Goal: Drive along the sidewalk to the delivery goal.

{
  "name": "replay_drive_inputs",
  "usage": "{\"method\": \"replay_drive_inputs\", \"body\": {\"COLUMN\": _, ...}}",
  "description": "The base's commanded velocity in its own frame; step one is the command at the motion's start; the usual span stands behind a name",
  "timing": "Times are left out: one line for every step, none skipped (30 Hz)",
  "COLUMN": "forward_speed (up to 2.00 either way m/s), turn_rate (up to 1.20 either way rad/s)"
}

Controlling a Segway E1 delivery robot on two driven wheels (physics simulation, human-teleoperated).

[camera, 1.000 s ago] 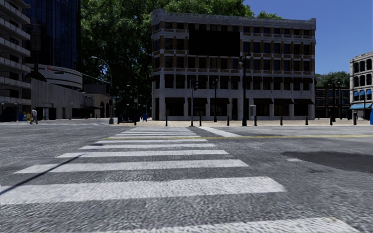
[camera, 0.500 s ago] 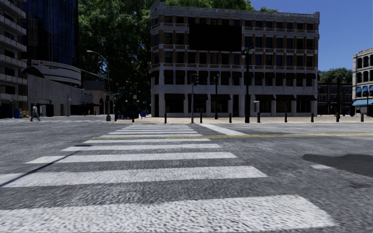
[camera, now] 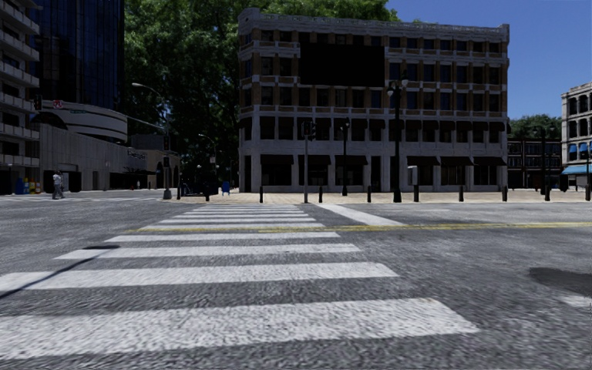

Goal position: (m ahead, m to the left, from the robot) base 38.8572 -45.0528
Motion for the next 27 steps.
{"method": "replay_drive_inputs", "body": {"forward_speed": 1.39, "turn_rate": 0.0}}
{"method": "replay_drive_inputs", "body": {"forward_speed": 1.4, "turn_rate": 0.0}}
{"method": "replay_drive_inputs", "body": {"forward_speed": 1.4, "turn_rate": 0.0}}
{"method": "replay_drive_inputs", "body": {"forward_speed": 1.4, "turn_rate": 0.0}}
{"method": "replay_drive_inputs", "body": {"forward_speed": 1.4, "turn_rate": 0.0}}
{"method": "replay_drive_inputs", "body": {"forward_speed": 1.4, "turn_rate": 0.0}}
{"method": "replay_drive_inputs", "body": {"forward_speed": 1.4, "turn_rate": 0.0}}
{"method": "replay_drive_inputs", "body": {"forward_speed": 1.4, "turn_rate": 0.0}}
{"method": "replay_drive_inputs", "body": {"forward_speed": 1.4, "turn_rate": 0.0}}
{"method": "replay_drive_inputs", "body": {"forward_speed": 1.43, "turn_rate": 0.0}}
{"method": "replay_drive_inputs", "body": {"forward_speed": 1.43, "turn_rate": 0.0}}
{"method": "replay_drive_inputs", "body": {"forward_speed": 1.62, "turn_rate": 0.0}}
{"method": "replay_drive_inputs", "body": {"forward_speed": 2.0, "turn_rate": 0.0}}
{"method": "replay_drive_inputs", "body": {"forward_speed": 2.0, "turn_rate": 0.0}}
{"method": "replay_drive_inputs", "body": {"forward_speed": 2.0, "turn_rate": 0.0}}
{"method": "replay_drive_inputs", "body": {"forward_speed": 2.0, "turn_rate": 0.0}}
{"method": "replay_drive_inputs", "body": {"forward_speed": 2.0, "turn_rate": 0.0}}
{"method": "replay_drive_inputs", "body": {"forward_speed": 2.0, "turn_rate": 0.0}}
{"method": "replay_drive_inputs", "body": {"forward_speed": 2.0, "turn_rate": 0.0}}
{"method": "replay_drive_inputs", "body": {"forward_speed": 2.0, "turn_rate": 0.0}}
{"method": "replay_drive_inputs", "body": {"forward_speed": 2.0, "turn_rate": 0.0}}
{"method": "replay_drive_inputs", "body": {"forward_speed": 2.0, "turn_rate": 0.0}}
{"method": "replay_drive_inputs", "body": {"forward_speed": 2.0, "turn_rate": 0.0}}
{"method": "replay_drive_inputs", "body": {"forward_speed": 2.0, "turn_rate": 0.0}}
{"method": "replay_drive_inputs", "body": {"forward_speed": 2.0, "turn_rate": 0.0}}
{"method": "replay_drive_inputs", "body": {"forward_speed": 2.0, "turn_rate": 0.0}}
{"method": "replay_drive_inputs", "body": {"forward_speed": 2.0, "turn_rate": 0.0}}
